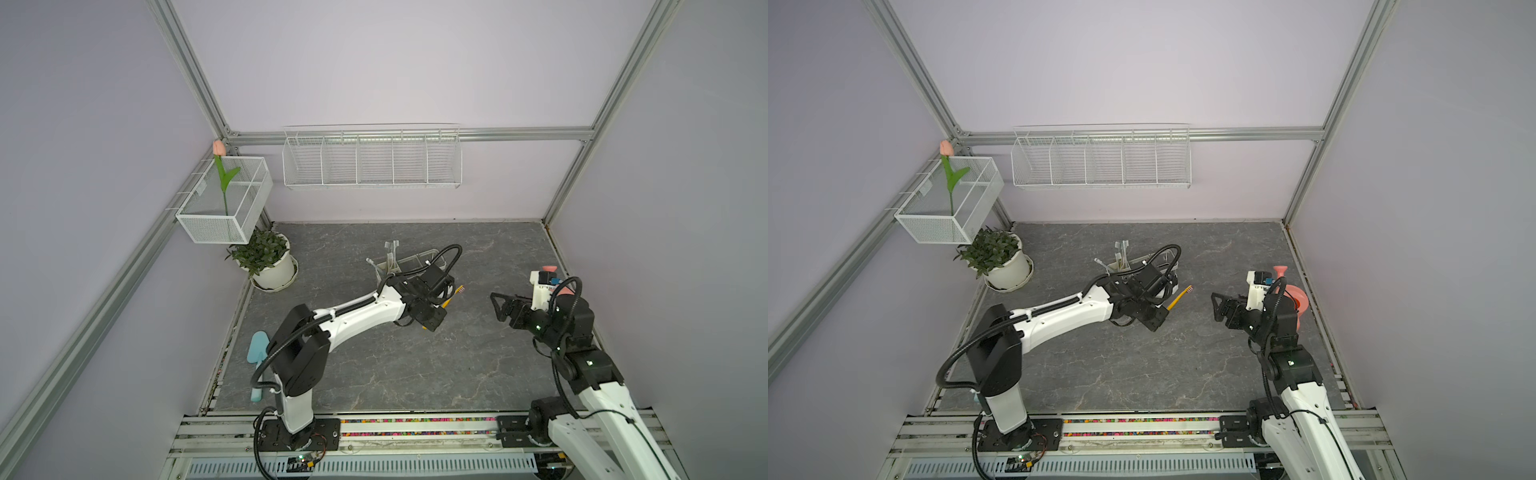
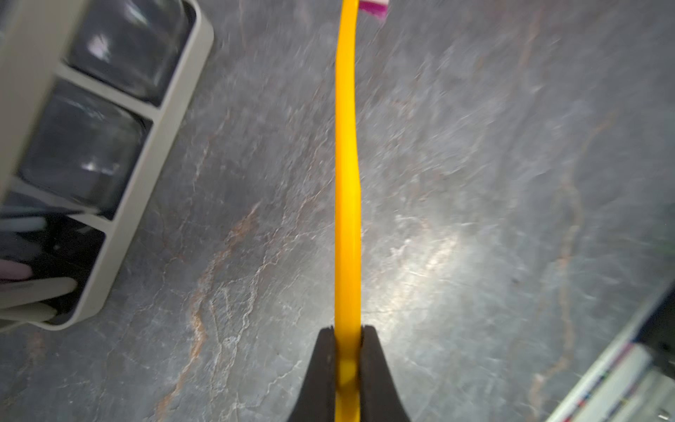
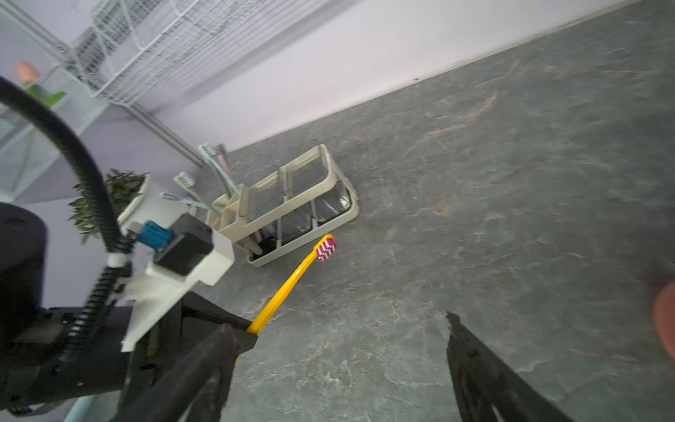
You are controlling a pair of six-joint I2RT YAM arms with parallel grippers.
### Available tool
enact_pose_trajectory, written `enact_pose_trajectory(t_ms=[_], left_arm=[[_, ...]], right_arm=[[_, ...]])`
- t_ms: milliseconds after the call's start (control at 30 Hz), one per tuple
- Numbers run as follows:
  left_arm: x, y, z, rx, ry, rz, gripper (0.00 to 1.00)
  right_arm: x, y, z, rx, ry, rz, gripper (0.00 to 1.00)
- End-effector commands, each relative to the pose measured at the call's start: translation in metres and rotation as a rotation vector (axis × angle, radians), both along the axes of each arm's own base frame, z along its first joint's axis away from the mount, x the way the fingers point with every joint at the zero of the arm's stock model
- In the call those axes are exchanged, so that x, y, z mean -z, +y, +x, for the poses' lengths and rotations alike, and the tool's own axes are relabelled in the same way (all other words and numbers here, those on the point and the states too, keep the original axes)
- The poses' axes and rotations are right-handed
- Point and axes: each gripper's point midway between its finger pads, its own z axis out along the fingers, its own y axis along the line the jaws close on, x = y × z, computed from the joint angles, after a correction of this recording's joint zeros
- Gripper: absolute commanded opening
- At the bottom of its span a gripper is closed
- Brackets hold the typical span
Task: Place the toothbrush into the toothbrush holder
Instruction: Pick up the toothbrush from the center of the board.
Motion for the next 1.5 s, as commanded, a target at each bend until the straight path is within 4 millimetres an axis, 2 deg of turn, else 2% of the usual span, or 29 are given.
enact_pose_trajectory(t_ms=[0,200,300,400,533,633,733,867,933,1100,1167,1467], left_arm=[[-0.036,-0.020,-0.014,0.107,0.025,-0.130,0.00],[-0.065,-0.035,-0.022,0.160,0.042,-0.231,0.00],[-0.072,-0.045,-0.028,0.201,0.065,-0.279,0.00],[-0.078,-0.051,-0.032,0.219,0.072,-0.309,0.00],[-0.090,-0.052,-0.030,0.210,0.049,-0.341,0.00],[-0.098,-0.053,-0.028,0.207,0.030,-0.357,0.00],[-0.098,-0.054,-0.028,0.207,0.033,-0.360,0.00],[-0.097,-0.054,-0.028,0.200,0.037,-0.371,0.00],[-0.097,-0.054,-0.029,0.199,0.039,-0.373,0.00],[-0.094,-0.052,-0.026,0.181,0.023,-0.369,0.00],[-0.094,-0.052,-0.024,0.174,0.018,-0.369,0.00],[-0.094,-0.049,-0.019,0.137,-0.010,-0.376,0.00]], right_arm=[[-0.023,0.035,0.000,-0.195,-0.117,0.156,0.90],[-0.045,0.060,0.004,-0.333,-0.196,0.263,0.88],[-0.055,0.066,0.004,-0.363,-0.236,0.291,0.87],[-0.058,0.067,0.008,-0.356,-0.239,0.295,0.85],[-0.061,0.064,0.012,-0.332,-0.238,0.290,0.75],[-0.062,0.063,0.011,-0.320,-0.245,0.290,0.71],[-0.061,0.059,0.012,-0.295,-0.250,0.282,0.66],[-0.062,0.056,0.012,-0.271,-0.260,0.277,0.50],[-0.058,0.053,0.015,-0.246,-0.249,0.270,0.46],[-0.054,0.053,0.020,-0.240,-0.233,0.265,0.22],[-0.052,0.053,0.022,-0.237,-0.219,0.267,0.07],[-0.052,0.051,0.022,-0.227,-0.218,0.224,0.07]])
